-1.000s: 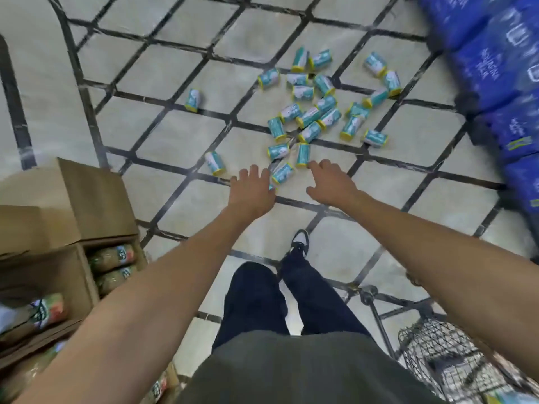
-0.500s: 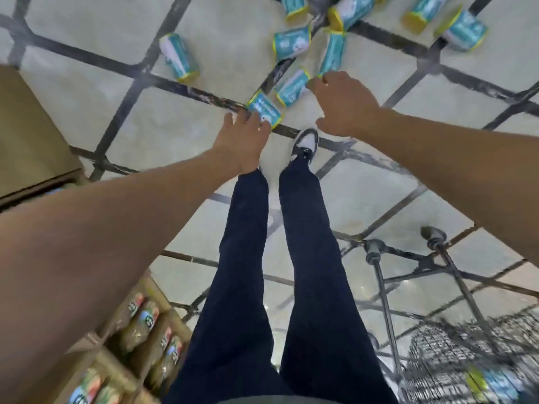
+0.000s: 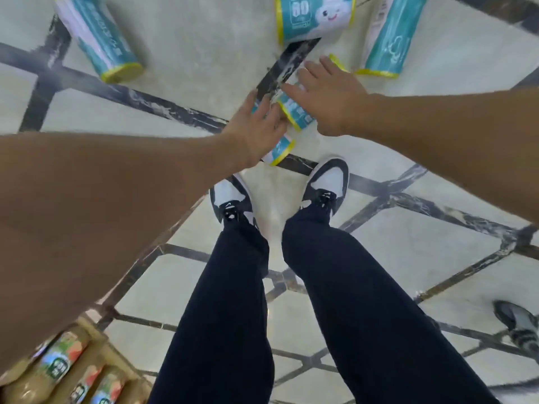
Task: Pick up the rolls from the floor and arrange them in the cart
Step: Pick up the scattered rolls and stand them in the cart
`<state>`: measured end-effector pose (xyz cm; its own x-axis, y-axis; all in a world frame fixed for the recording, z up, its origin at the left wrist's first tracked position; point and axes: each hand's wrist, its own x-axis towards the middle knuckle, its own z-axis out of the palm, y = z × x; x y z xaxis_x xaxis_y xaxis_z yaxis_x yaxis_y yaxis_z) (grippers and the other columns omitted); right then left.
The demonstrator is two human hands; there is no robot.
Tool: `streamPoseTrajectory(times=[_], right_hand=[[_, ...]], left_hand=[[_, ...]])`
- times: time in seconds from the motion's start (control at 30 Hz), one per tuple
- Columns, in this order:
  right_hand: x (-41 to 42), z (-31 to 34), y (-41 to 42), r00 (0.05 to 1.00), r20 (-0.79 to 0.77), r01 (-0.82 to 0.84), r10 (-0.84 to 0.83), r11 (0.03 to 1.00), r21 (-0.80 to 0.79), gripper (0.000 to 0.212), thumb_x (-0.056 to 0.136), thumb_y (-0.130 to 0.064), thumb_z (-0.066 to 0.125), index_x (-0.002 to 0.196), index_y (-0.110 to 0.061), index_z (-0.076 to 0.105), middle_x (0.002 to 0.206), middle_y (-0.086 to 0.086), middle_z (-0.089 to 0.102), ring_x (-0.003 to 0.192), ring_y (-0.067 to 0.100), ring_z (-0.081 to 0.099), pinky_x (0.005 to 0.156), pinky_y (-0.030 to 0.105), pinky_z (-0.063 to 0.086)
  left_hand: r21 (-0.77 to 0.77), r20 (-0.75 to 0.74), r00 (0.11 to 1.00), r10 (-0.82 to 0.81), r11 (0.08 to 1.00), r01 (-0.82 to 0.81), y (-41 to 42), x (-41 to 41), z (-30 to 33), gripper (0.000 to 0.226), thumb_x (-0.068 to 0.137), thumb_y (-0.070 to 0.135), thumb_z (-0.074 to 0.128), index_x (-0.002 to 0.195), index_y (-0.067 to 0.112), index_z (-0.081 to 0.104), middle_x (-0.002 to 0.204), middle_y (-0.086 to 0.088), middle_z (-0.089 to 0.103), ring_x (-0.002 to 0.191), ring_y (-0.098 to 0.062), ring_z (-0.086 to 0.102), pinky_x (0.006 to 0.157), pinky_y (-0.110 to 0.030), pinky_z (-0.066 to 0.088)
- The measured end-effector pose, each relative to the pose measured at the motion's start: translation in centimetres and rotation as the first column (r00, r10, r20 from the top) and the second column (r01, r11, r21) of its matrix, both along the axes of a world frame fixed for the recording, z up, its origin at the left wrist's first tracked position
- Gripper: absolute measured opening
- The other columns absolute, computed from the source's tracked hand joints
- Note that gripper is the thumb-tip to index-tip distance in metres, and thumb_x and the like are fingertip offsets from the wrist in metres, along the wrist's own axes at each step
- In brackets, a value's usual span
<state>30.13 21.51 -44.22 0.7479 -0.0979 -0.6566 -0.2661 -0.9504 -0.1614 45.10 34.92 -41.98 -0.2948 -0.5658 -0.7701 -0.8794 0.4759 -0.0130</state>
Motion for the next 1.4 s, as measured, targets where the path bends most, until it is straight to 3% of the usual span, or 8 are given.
streamPoseTrajectory(times=[0.27,0.43,0.53,0.67,0.9,1.17,1.3,1.4], right_hand=[[0.9,-3.0,-0.4,0.984,0.164,-0.05,0.065,0.994,-0.098,0.084,0.066,-0.015,0.078,0.141,-0.008,0.042,0.122,0.027,0.054,0.112,0.044,0.052,0.106,0.054,0.036],[0.3,2.7,-0.4,0.892,-0.018,0.452,-0.452,0.892,0.0,0.088,0.07,-0.033,0.079,0.144,-0.012,0.036,0.129,0.021,0.052,0.116,0.041,0.05,0.095,0.047,0.04],[-0.6,9.7,-1.3,0.676,-0.01,0.736,-0.737,0.674,0.066,0.092,0.068,-0.039,0.08,0.145,-0.013,0.036,0.128,0.019,0.052,0.114,0.041,0.052,0.09,0.045,0.044],[-2.2,21.6,-2.8,0.161,-0.065,0.968,-0.985,0.145,0.203,0.092,0.065,-0.044,0.083,0.14,-0.018,0.037,0.125,0.013,0.054,0.114,0.037,0.055,0.091,0.046,0.05],[-8.4,49.0,-3.5,-0.46,-0.1,0.77,-0.882,-0.453,0.449,0.066,0.072,-0.032,0.09,0.117,-0.022,0.042,0.11,0.002,0.059,0.096,0.021,0.06,0.074,0.029,0.044],[-16.3,72.1,2.4,-0.744,-0.065,0.512,-0.665,-0.63,0.584,0.073,0.072,-0.032,0.092,0.127,-0.019,0.047,0.108,-0.002,0.065,0.098,0.019,0.065,0.081,0.029,0.05],[-19.7,78.2,9.1,-0.847,-0.031,0.398,-0.531,-0.67,0.627,0.069,0.07,-0.035,0.092,0.119,-0.019,0.047,0.103,-0.002,0.064,0.09,0.017,0.063,0.074,0.029,0.048],[-22.6,81.6,14.9,-0.897,-0.004,0.334,-0.441,-0.684,0.648,0.086,0.05,-0.052,0.094,0.115,-0.018,0.05,0.104,0.001,0.069,0.091,0.018,0.067,0.08,0.035,0.057]], left_hand=[[-0.123,-0.129,0.987,-0.092,0.989,0.076,0.0,1.2,-4.6,0.08,0.073,0.026,0.076,0.141,0.009,0.037,0.134,-0.021,0.052,0.12,-0.042,0.05,0.116,-0.058,0.026],[0.003,-0.1,0.958,0.269,0.963,-0.271,-1.1,0.9,0.4,0.076,0.074,0.039,0.073,0.133,0.004,0.039,0.123,-0.017,0.055,0.11,-0.037,0.056,0.108,-0.046,0.037],[0.017,-0.141,0.806,0.575,0.815,-0.579,-2.2,0.6,7.2,0.075,0.072,0.042,0.076,0.128,0.006,0.043,0.12,-0.014,0.054,0.107,-0.035,0.056,0.091,-0.043,0.047],[0.196,-0.173,0.384,0.907,0.414,-0.889,-5.5,-0.4,19.4,0.077,0.069,0.047,0.081,0.121,0.008,0.04,0.115,-0.011,0.054,0.105,-0.034,0.058,0.087,-0.045,0.05],[0.389,-0.281,-0.098,0.955,0.02,-0.921,-10.1,-3.7,46.1,0.068,0.072,0.05,0.086,0.111,0.016,0.042,0.098,0.003,0.053,0.086,-0.019,0.055,0.057,-0.025,0.037],[0.494,-0.391,-0.073,0.918,0.141,-0.858,-9.0,-11.2,68.6,0.072,0.065,0.055,0.089,0.117,0.021,0.053,0.109,0.006,0.064,0.099,-0.017,0.063,0.079,-0.03,0.051],[0.519,-0.456,0.031,0.89,0.294,-0.803,-5.2,-15.5,73.1,0.113,0.045,0.082,0.083,0.133,0.015,0.055,0.126,-0.002,0.065,0.111,-0.024,0.064,0.088,-0.036,0.055],[0.521,-0.532,0.076,0.843,0.397,-0.756,-1.5,-19.4,78.7,0.074,0.064,0.058,0.087,0.119,0.016,0.06,0.113,-0.003,0.066,0.104,-0.025,0.064,0.078,-0.034,0.051]])
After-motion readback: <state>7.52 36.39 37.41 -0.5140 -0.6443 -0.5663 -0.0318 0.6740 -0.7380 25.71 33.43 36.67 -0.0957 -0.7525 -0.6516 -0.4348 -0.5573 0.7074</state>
